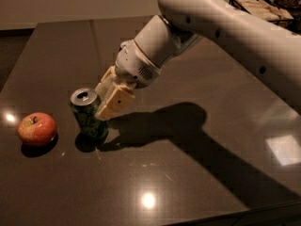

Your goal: Move green can near apple

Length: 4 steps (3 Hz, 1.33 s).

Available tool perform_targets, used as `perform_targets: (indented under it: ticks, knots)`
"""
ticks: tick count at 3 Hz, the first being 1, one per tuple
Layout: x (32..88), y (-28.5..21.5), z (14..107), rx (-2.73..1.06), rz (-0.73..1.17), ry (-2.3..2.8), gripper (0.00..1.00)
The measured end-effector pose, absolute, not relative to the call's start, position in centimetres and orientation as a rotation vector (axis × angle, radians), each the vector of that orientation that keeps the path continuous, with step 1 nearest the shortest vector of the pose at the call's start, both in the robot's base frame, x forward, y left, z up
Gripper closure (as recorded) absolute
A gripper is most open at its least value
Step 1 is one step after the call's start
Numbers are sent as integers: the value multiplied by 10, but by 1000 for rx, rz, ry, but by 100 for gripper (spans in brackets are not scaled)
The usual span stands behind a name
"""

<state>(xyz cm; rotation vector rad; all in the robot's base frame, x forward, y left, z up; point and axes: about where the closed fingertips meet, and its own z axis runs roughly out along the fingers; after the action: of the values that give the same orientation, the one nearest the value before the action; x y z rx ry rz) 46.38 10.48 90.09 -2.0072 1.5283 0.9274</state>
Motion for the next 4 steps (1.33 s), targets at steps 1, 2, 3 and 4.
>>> perform_targets:
  ticks: [1,2,3,4]
  knots:
    - [461,101,897,-1960,915,1510,82]
    - [460,102,897,-1960,913,1508,58]
    - [459,103,897,-1963,914,1505,36]
    - [458,105,897,-1967,914,1502,13]
